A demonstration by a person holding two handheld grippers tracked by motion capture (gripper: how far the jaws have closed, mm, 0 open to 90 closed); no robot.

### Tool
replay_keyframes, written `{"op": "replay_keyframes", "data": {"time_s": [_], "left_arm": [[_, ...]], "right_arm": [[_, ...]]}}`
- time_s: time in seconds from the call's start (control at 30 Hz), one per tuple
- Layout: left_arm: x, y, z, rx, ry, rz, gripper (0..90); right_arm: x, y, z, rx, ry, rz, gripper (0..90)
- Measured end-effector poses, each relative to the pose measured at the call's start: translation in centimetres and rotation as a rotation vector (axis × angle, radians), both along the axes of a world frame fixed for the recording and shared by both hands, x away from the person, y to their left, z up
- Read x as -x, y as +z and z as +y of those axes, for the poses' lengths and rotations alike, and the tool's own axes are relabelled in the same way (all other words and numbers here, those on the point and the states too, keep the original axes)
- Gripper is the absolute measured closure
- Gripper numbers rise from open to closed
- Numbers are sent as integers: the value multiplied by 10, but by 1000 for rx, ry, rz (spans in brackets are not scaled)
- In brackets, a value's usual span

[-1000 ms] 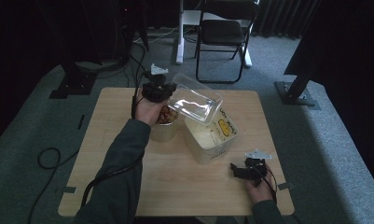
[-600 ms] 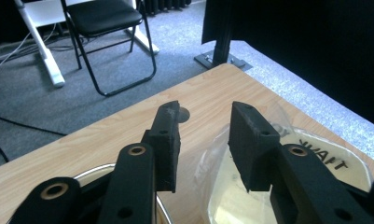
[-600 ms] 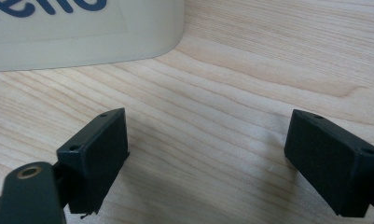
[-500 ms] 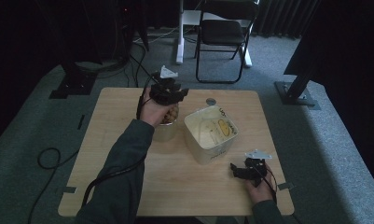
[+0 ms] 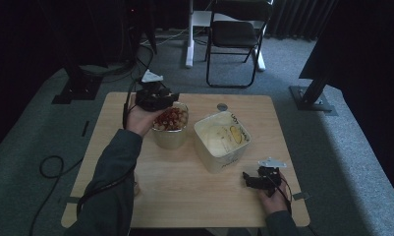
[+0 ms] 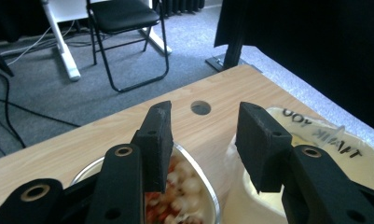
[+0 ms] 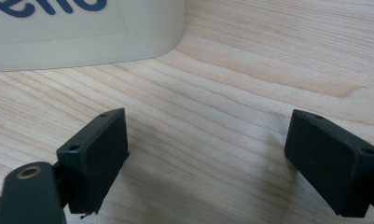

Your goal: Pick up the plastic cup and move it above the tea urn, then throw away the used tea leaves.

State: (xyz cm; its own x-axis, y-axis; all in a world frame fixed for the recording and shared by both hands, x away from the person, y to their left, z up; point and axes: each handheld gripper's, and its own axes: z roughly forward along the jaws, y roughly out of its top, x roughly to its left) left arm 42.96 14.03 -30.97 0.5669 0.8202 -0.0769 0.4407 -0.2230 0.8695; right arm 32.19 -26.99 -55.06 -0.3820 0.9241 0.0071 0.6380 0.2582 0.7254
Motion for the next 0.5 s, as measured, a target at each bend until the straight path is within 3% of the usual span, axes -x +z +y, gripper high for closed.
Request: {"op": "replay_keyframes", "data": {"time_s": [0.2, 0.5], "left_arm": [[7, -12, 34, 28, 39, 26, 546], [38, -43, 95, 61, 96, 43, 505]], "right_arm": [[0, 0, 0, 0, 0, 0, 129], [0, 0, 0, 0, 0, 0, 130]]}}
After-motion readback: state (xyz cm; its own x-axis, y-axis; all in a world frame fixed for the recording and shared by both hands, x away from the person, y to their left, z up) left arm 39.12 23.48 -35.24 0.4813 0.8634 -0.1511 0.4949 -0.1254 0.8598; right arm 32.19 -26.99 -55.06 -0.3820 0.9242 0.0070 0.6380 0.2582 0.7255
